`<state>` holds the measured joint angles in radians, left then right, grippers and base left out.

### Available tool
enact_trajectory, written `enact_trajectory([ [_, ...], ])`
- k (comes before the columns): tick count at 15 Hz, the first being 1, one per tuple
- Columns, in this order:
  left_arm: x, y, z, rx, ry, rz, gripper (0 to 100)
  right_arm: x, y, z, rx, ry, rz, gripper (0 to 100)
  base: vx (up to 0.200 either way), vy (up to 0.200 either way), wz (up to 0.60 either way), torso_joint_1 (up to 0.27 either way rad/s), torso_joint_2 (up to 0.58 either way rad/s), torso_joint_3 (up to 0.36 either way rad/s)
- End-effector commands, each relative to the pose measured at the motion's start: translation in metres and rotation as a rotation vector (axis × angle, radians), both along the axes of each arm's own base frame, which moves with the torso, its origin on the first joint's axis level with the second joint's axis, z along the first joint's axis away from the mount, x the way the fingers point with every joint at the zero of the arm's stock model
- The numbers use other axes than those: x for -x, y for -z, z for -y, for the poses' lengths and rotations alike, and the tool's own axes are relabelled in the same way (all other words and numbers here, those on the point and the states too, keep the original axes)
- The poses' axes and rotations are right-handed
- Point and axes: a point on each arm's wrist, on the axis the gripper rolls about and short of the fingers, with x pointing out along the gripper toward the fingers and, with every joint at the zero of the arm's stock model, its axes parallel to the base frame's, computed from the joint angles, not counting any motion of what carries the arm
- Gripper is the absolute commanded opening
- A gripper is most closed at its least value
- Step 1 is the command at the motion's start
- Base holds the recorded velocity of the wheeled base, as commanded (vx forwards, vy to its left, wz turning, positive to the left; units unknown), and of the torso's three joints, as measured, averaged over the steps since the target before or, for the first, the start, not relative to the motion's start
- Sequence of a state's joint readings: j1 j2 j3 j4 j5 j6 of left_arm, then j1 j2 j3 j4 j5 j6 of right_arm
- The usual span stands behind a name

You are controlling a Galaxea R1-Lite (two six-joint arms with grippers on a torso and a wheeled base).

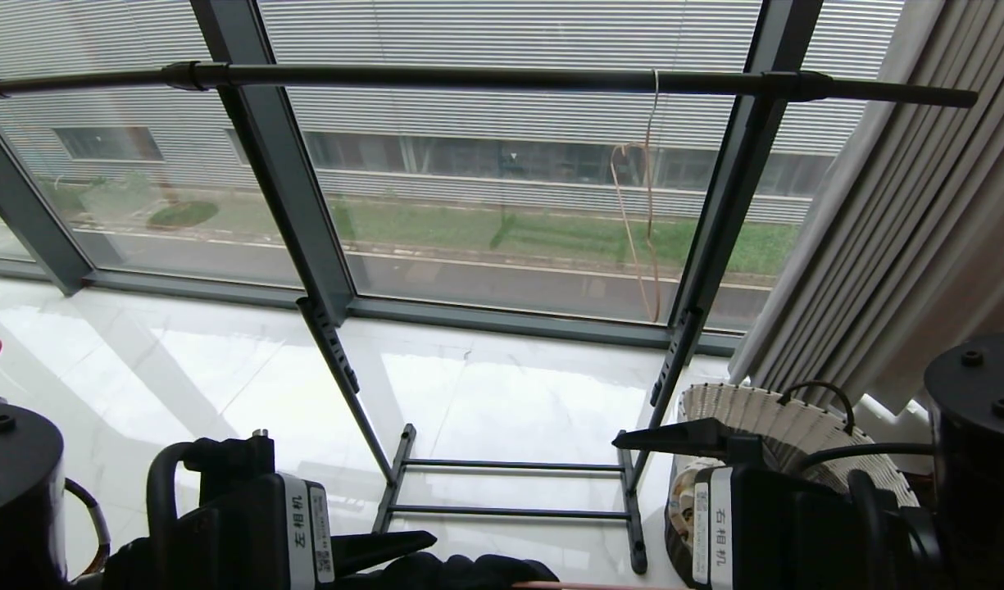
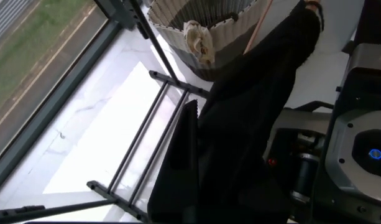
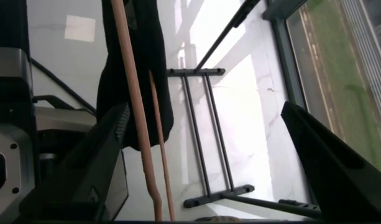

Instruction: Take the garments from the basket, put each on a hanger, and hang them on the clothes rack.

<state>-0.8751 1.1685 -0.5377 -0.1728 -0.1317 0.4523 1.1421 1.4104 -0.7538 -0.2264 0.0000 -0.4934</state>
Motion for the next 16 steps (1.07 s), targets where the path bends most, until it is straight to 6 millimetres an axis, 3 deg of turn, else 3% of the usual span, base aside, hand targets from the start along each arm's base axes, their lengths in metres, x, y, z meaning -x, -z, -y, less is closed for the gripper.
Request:
enact_trajectory([
  [1,0.000,0.001,-0.001,0.002,-0.009,-0.007,0,-0.004,-0.004,0.005,-0.014,0.028,0.008,100,0.000,0.000,0.00,0.000,0.00,0.000],
  [6,-0.014,0.004,0.001,0.014,-0.274,-0.073,0,-0.001,-0.007,0.015,-0.027,0.050,0.024,100,0.000,0.000,0.00,0.000,0.00,0.000],
  [9,-0.018,0.003,-0.002,0.009,-0.327,-0.060,0,-0.002,-0.005,0.014,-0.018,0.050,0.020,100,0.000,0.000,0.00,0.000,0.00,0.000],
  [13,-0.038,-0.023,-0.008,0.107,-0.444,-0.027,0,0.000,0.022,0.018,0.025,0.073,-0.059,100,0.000,0.000,0.00,0.000,0.00,0.000],
  [16,-0.041,-0.042,-0.004,0.181,-0.435,-0.005,0,-0.014,0.034,-0.008,-0.161,0.185,-0.167,100,0.000,0.000,0.00,0.000,0.00,0.000],
])
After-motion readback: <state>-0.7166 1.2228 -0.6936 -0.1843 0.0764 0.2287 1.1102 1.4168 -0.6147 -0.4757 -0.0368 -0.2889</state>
